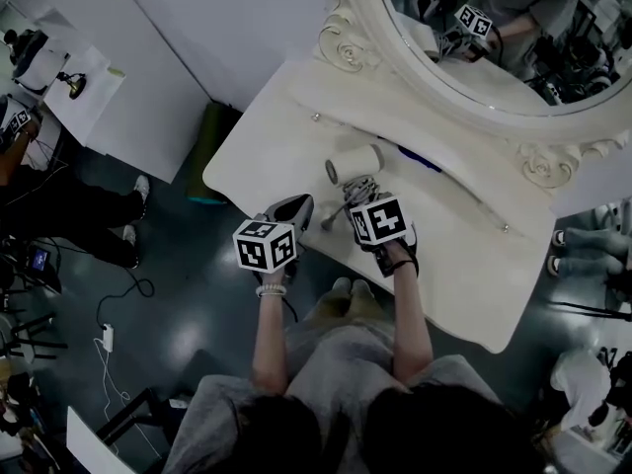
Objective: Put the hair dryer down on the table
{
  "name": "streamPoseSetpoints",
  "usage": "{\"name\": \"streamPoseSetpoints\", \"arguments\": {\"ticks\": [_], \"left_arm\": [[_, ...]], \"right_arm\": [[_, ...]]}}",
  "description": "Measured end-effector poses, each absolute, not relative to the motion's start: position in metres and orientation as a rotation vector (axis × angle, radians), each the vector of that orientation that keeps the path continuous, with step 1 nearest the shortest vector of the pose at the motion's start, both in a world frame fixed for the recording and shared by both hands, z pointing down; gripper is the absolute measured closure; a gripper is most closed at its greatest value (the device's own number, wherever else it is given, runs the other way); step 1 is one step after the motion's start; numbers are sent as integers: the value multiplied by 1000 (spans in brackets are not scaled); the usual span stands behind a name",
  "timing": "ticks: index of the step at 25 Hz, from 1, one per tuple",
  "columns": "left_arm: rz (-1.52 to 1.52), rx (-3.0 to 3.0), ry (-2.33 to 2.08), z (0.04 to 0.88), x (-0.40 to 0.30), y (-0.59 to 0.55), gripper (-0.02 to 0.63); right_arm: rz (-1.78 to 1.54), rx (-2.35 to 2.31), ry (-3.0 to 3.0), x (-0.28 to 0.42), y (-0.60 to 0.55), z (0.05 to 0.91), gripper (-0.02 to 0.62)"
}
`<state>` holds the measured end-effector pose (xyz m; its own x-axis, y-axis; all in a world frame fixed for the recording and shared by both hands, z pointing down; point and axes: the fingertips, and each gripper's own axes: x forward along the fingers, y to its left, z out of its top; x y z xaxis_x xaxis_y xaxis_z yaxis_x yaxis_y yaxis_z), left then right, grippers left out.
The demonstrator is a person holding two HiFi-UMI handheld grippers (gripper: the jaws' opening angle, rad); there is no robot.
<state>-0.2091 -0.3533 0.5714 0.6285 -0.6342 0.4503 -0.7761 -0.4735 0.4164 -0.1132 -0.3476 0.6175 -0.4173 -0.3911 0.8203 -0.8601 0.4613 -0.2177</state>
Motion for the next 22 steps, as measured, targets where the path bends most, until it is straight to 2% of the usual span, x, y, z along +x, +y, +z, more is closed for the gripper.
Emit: {"name": "streamPoseSetpoints", "arguments": {"ticks": [22], "left_arm": [[306,2188,-1136,577,-214,-350,601]], "right_arm": [[794,899,-1939,-128,-349,637,408]]}}
